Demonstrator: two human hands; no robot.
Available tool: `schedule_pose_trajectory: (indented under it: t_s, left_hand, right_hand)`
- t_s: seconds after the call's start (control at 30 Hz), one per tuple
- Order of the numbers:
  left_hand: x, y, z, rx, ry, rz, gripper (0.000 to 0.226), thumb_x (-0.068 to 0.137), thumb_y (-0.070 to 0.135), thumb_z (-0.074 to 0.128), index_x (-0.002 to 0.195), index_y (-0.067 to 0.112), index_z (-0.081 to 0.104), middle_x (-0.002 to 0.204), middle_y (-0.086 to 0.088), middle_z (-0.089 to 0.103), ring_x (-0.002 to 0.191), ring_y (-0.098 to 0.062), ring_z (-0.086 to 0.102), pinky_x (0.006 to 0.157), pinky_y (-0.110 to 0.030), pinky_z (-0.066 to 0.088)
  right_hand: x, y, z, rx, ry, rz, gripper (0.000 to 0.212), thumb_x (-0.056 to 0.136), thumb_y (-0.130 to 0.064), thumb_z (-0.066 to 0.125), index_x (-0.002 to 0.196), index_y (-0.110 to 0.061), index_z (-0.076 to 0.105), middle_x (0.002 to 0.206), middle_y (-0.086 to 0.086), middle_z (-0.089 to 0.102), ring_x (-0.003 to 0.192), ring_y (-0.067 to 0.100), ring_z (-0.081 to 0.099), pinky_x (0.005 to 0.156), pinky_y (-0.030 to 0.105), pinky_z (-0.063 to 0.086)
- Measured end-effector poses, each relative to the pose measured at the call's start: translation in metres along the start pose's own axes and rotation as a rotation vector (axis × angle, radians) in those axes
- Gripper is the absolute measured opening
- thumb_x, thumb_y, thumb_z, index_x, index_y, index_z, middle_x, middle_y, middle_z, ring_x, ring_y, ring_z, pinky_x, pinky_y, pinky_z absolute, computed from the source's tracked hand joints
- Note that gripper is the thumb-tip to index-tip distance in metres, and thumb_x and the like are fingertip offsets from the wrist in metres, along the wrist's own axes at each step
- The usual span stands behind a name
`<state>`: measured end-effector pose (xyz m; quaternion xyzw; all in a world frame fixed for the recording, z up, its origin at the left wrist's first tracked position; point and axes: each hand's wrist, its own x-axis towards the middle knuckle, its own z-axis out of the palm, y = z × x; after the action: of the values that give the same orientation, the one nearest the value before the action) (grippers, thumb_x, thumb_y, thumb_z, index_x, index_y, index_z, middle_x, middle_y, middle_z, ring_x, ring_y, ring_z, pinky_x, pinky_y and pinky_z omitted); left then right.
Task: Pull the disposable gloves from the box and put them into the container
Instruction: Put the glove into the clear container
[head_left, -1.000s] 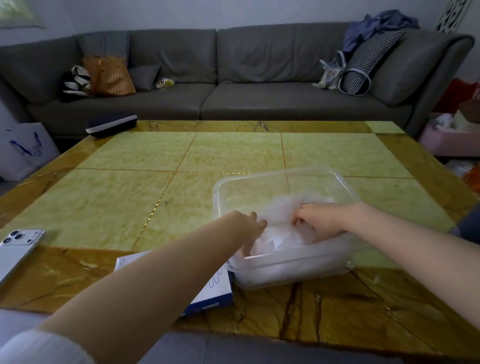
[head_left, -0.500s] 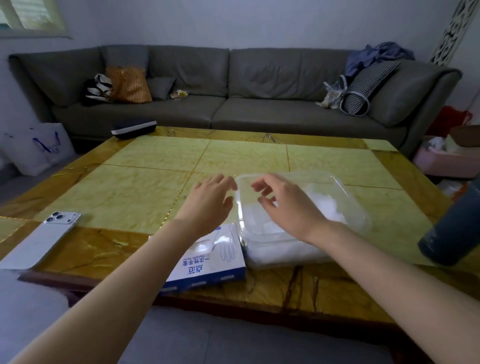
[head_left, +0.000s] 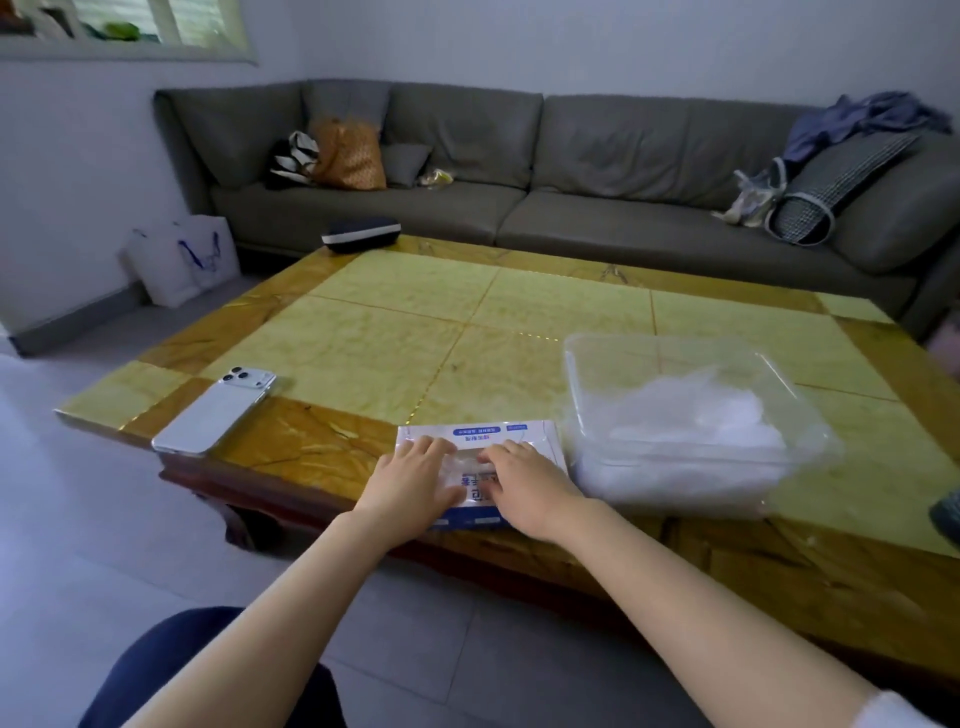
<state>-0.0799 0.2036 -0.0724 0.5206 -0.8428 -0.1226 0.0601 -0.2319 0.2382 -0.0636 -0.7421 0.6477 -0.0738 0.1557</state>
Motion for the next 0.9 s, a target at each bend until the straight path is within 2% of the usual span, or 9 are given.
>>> schedule_pose_trajectory:
  t_s: [0.1, 0.23, 0.33, 0.47, 0.53, 0.6, 0.67, 0.77, 0.9]
  left_hand:
    - [0.002, -0.004, 0.003, 0.003, 0.006, 0.003, 0.056, 0.091, 0.044, 0.052, 0.14, 0.024, 0.033, 0.14, 0.004, 0.039, 0.13, -0.016, 0.036, 0.105, -0.033, 0.028]
    - [0.002, -0.007, 0.006, -0.019, 0.018, -0.001, 0.06, 0.09, 0.047, 0.053, 0.141, 0.024, 0.031, 0.141, 0.005, 0.039, 0.132, -0.017, 0.034, 0.105, -0.032, 0.026]
    - [0.003, -0.008, 0.008, -0.04, 0.022, -0.014, 0.062, 0.089, 0.046, 0.054, 0.142, 0.024, 0.03, 0.142, 0.005, 0.038, 0.133, -0.018, 0.032, 0.106, -0.033, 0.025]
    - [0.005, -0.009, 0.01, -0.056, 0.023, -0.02, 0.065, 0.089, 0.046, 0.055, 0.143, 0.023, 0.028, 0.142, 0.003, 0.038, 0.133, -0.019, 0.032, 0.107, -0.034, 0.025]
    - [0.005, -0.009, 0.011, -0.063, 0.023, -0.02, 0.065, 0.09, 0.046, 0.055, 0.144, 0.023, 0.027, 0.143, 0.003, 0.038, 0.133, -0.019, 0.031, 0.107, -0.035, 0.024]
    - [0.005, -0.01, 0.012, -0.069, 0.026, -0.023, 0.066, 0.089, 0.046, 0.055, 0.144, 0.023, 0.027, 0.143, 0.003, 0.038, 0.133, -0.019, 0.031, 0.107, -0.035, 0.024]
    - [0.006, -0.01, 0.013, -0.078, 0.024, -0.025, 0.067, 0.089, 0.046, 0.056, 0.145, 0.023, 0.026, 0.142, 0.003, 0.038, 0.133, -0.019, 0.032, 0.107, -0.035, 0.024]
    - [0.005, -0.009, 0.013, -0.087, 0.024, -0.028, 0.067, 0.089, 0.045, 0.056, 0.145, 0.023, 0.026, 0.143, 0.003, 0.037, 0.133, -0.019, 0.031, 0.108, -0.035, 0.023]
    - [0.005, -0.009, 0.012, -0.08, 0.018, -0.03, 0.068, 0.089, 0.045, 0.056, 0.145, 0.023, 0.025, 0.144, 0.003, 0.036, 0.134, -0.019, 0.03, 0.108, -0.034, 0.023]
  right_hand:
    - [0.004, -0.001, 0.012, -0.063, 0.121, 0.025, 0.032, 0.1, -0.026, 0.04, 0.126, -0.012, 0.053, 0.125, 0.005, 0.053, 0.116, 0.022, 0.044, 0.098, 0.034, 0.039]
    - [0.01, -0.007, 0.022, 0.034, 0.268, 0.103, 0.026, 0.099, -0.03, 0.044, 0.103, -0.015, 0.065, 0.103, 0.003, 0.061, 0.099, 0.021, 0.052, 0.081, 0.033, 0.045]
    - [0.015, -0.007, 0.024, 0.136, 0.313, 0.158, 0.025, 0.097, -0.029, 0.047, 0.098, -0.016, 0.069, 0.095, 0.001, 0.066, 0.088, 0.018, 0.059, 0.074, 0.03, 0.047]
    - [0.017, 0.0, 0.017, 0.475, 0.46, 0.311, 0.026, 0.099, -0.024, 0.043, 0.085, -0.008, 0.058, 0.083, 0.004, 0.063, 0.076, 0.021, 0.058, 0.067, 0.031, 0.045]
    - [0.017, -0.001, 0.014, 0.673, 0.564, 0.369, 0.024, 0.1, -0.024, 0.039, 0.082, -0.012, 0.051, 0.082, 0.005, 0.061, 0.077, 0.024, 0.061, 0.069, 0.034, 0.049]
    - [0.015, -0.005, 0.012, 0.741, 0.632, 0.347, 0.023, 0.101, -0.024, 0.038, 0.083, -0.013, 0.048, 0.084, 0.006, 0.061, 0.079, 0.025, 0.062, 0.074, 0.04, 0.054]
    - [0.011, -0.008, 0.011, 0.709, 0.615, 0.292, 0.022, 0.101, -0.026, 0.038, 0.087, -0.012, 0.049, 0.085, 0.002, 0.06, 0.081, 0.022, 0.06, 0.075, 0.04, 0.053]
    - [0.008, -0.004, 0.008, 0.586, 0.457, 0.277, 0.02, 0.097, -0.031, 0.048, 0.098, -0.012, 0.052, 0.09, -0.006, 0.055, 0.085, 0.015, 0.057, 0.072, 0.029, 0.048]
    - [0.008, 0.004, -0.003, 0.448, 0.329, 0.269, 0.015, 0.092, -0.02, 0.058, 0.091, -0.008, 0.066, 0.088, -0.002, 0.062, 0.086, 0.015, 0.059, 0.081, 0.028, 0.049]
